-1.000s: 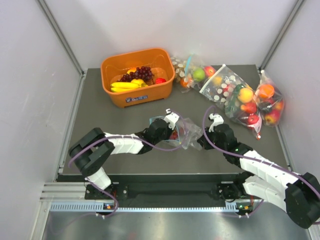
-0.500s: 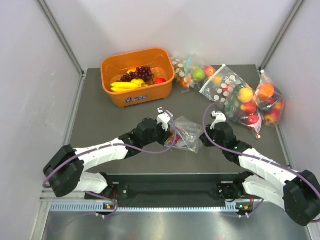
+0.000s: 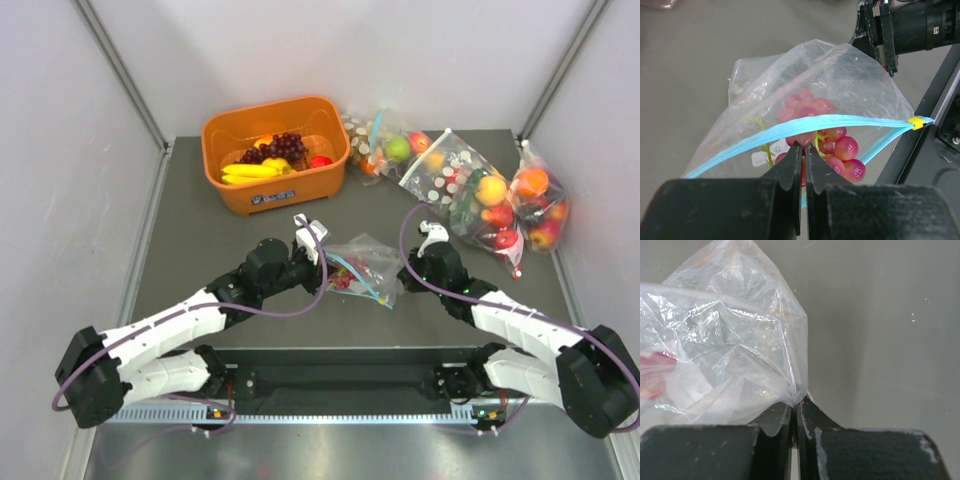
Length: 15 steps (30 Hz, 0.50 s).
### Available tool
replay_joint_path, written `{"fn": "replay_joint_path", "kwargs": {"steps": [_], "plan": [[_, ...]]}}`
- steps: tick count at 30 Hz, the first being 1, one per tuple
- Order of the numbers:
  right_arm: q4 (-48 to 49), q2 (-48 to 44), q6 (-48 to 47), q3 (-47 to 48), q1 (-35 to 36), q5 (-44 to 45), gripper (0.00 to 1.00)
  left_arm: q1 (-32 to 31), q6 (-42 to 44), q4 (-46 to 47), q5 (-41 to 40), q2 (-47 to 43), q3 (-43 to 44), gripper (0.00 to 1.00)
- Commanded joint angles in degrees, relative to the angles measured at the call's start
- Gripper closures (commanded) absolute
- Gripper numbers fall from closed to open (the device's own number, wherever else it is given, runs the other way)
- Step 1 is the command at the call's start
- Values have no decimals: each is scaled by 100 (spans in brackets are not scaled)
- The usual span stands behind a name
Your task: Open the zip-top bag and remove the fake food
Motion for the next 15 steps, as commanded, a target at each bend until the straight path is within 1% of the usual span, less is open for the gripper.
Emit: {"fn": "replay_joint_path", "kwargs": {"steps": [1, 7, 9, 15], "plan": [[287, 49, 58, 103, -70, 106, 100, -3, -56, -189, 130, -173, 161, 100], [366, 338, 31, 235, -114, 247, 100, -3, -197, -532, 341, -463, 354, 100], [445, 487, 31, 253, -140, 238, 100, -3, -223, -768, 376, -577, 399, 100], [621, 786, 31, 340, -228, 159, 100, -3, -241, -1006, 613, -832, 399, 100]]}}
